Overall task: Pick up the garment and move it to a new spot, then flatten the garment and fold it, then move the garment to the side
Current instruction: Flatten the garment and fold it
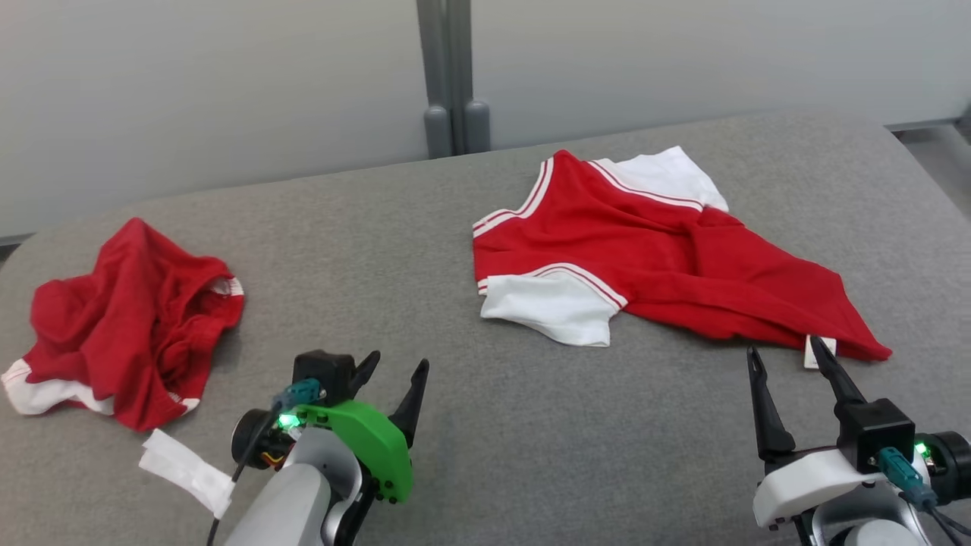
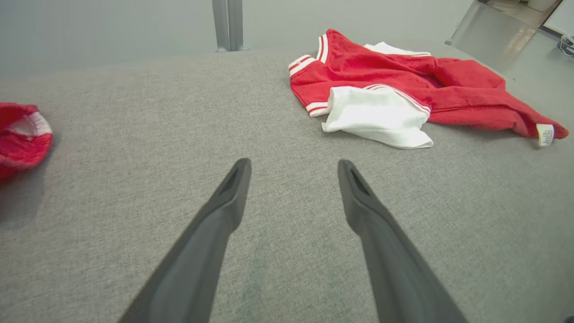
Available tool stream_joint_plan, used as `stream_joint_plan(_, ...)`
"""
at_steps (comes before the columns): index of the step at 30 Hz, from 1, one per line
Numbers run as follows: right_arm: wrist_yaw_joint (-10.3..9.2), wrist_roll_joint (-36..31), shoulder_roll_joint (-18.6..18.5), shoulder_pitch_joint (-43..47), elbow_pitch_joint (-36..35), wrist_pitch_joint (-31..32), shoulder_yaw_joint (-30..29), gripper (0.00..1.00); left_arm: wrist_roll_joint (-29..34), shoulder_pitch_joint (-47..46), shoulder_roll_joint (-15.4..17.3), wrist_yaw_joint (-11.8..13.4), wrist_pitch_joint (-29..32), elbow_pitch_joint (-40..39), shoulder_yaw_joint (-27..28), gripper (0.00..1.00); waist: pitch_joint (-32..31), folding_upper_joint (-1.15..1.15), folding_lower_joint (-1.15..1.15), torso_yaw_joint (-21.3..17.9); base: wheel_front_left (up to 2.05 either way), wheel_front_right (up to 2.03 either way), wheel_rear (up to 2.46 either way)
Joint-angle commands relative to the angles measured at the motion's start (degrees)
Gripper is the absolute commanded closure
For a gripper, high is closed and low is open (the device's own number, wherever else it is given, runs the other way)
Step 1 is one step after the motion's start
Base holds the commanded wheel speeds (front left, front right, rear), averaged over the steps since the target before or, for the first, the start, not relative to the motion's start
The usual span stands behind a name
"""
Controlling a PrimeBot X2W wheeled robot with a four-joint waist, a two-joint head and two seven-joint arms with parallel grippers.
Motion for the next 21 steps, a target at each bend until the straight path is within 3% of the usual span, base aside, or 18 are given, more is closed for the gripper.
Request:
stream_joint_plan(1, -0.04, 0.5, -0.1, -1.1, -0.1, -0.2, 0.3, 0.00, -0.7, -2.4, -0.2, -0.2, 0.1, 1.8, -0.4, 0.00, 3.0, 0.00, 0.00, -5.1, 0.00, 0.00, 0.00)
stream_joint_plan(11, -0.04, 3.1, -0.1, -5.2, 0.4, -1.7, 10.1, 0.00, -5.4, -14.0, -1.9, -0.3, -0.7, 14.3, -1.2, 0.00, 9.2, 0.00, 0.00, -13.7, 0.00, 0.00, 0.00)
stream_joint_plan(18, -0.04, 4.5, -0.1, -7.4, 0.8, -2.2, 14.1, 0.00, -8.4, -19.3, -2.2, -0.3, 0.8, 20.8, -1.8, 0.00, 12.2, 0.00, 0.00, -16.0, 0.00, 0.00, 0.00)
stream_joint_plan(21, -0.04, 4.8, -0.1, -7.8, 0.8, -2.3, 14.7, 0.00, -9.3, -21.4, -2.2, 1.1, 1.2, 23.8, -1.6, 0.00, 13.1, 0.00, 0.00, -16.5, 0.00, 0.00, 0.00)
